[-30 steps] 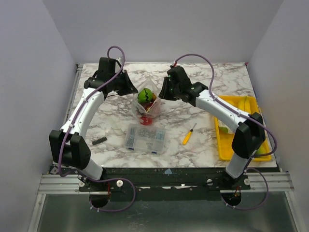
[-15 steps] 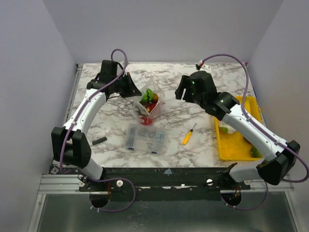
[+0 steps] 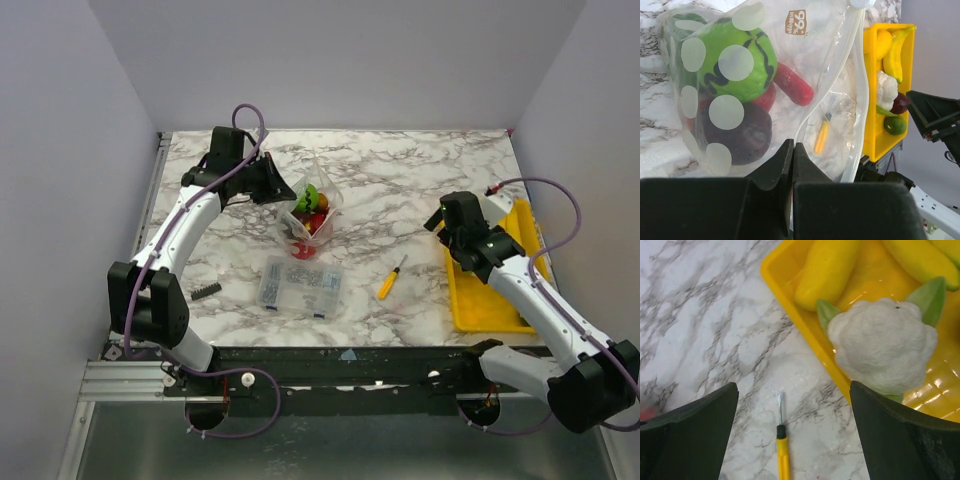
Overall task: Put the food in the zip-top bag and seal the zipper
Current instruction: Pick up the fake fruit from the bin.
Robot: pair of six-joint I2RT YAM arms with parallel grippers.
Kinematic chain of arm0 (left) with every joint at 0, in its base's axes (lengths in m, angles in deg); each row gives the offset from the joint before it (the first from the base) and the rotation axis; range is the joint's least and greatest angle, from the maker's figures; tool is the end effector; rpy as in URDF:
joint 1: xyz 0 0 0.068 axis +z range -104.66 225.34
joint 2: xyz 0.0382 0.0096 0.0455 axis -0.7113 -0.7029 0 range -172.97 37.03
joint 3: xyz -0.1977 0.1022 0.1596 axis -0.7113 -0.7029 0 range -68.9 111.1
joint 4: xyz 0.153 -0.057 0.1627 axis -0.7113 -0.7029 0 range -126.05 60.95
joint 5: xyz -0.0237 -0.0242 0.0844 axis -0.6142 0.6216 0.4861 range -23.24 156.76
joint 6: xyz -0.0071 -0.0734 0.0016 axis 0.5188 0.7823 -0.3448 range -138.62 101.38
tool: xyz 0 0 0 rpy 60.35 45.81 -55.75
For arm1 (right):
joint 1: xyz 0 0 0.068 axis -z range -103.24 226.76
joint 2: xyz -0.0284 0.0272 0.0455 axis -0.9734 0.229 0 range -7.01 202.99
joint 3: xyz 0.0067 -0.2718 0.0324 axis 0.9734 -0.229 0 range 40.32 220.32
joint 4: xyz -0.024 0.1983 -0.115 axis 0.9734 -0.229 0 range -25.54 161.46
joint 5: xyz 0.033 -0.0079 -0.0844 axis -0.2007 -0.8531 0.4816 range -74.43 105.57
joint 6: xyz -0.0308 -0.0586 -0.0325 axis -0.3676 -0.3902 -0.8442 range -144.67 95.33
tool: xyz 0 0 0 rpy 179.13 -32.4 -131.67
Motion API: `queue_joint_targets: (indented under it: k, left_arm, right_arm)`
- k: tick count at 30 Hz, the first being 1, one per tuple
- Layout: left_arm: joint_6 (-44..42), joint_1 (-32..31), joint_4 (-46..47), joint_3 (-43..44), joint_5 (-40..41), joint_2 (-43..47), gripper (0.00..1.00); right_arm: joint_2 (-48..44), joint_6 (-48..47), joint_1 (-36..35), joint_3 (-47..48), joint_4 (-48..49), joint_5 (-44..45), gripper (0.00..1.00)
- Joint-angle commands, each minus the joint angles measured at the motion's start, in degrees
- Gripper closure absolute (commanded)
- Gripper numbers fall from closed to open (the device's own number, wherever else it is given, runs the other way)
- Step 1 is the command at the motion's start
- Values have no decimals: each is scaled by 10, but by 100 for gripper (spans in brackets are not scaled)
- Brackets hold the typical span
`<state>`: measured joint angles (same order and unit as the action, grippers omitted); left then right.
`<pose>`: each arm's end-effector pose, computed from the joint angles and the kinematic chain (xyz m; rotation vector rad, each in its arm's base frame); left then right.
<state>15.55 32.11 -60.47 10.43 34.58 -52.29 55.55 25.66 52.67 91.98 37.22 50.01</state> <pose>0.3141 -0.1075 0.3175 -0.1273 2.3884 -1.0566 0.2015 0.0519 0.2791 0.7654 2.0574 0.0060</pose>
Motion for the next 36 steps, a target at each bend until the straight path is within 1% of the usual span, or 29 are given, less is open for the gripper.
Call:
queue_joint_targets:
  k: [1, 3, 5, 8, 10, 14, 17, 21, 24, 26, 28, 29, 32, 36]
  left_arm:
    - [1, -2, 8, -9, -14, 5, 100]
    - [-1, -2, 7, -9, -10, 7, 100]
    - [-2, -2, 4, -8, -5, 7, 100]
    - [-1, -1, 6, -9, -9, 5, 100]
    - [-1, -1, 6, -9, -9, 3, 100]
    - [3, -3, 8, -9, -16, -2, 100]
    - [3, -3, 12, -12, -17, 1, 100]
    - [3, -2, 11, -13, -15, 0, 100]
    - [4, -2, 11, -12, -18, -4, 100]
    - [4, -2, 11, -12, -18, -4, 100]
    - [5, -2, 11, -12, -23, -7, 100]
    - [5, -2, 13, -12, -24, -6, 100]
    - [3, -4, 14, -17, -16, -3, 100]
    - [5, -5, 12, -12, -24, -11, 100]
  right_arm:
    - [1, 92, 71, -21, -57, 48, 6]
    - [14, 126, 122, -23, -98, 71, 6]
    - [23, 132, 181, -32, -113, 79, 7]
    - [8, 109, 275, -58, -88, 53, 8]
    - [-10, 90, 311, -72, -68, 52, 8]
    - [-9, 76, 336, -69, -60, 111, 6]
    - [11, 64, 356, -68, -55, 131, 6]
    - [25, 49, 382, -82, -39, 116, 5]
    - [28, 27, 400, -95, -14, 106, 2]
    - [39, 6, 419, -100, 6, 87, 1]
    - [57, -14, 437, -106, 31, 49, 1]
    - [70, -23, 442, -107, 42, 33, 1]
    - [110, -21, 444, -101, 41, 39, 0]
    - [137, -22, 444, -104, 54, 25, 0]
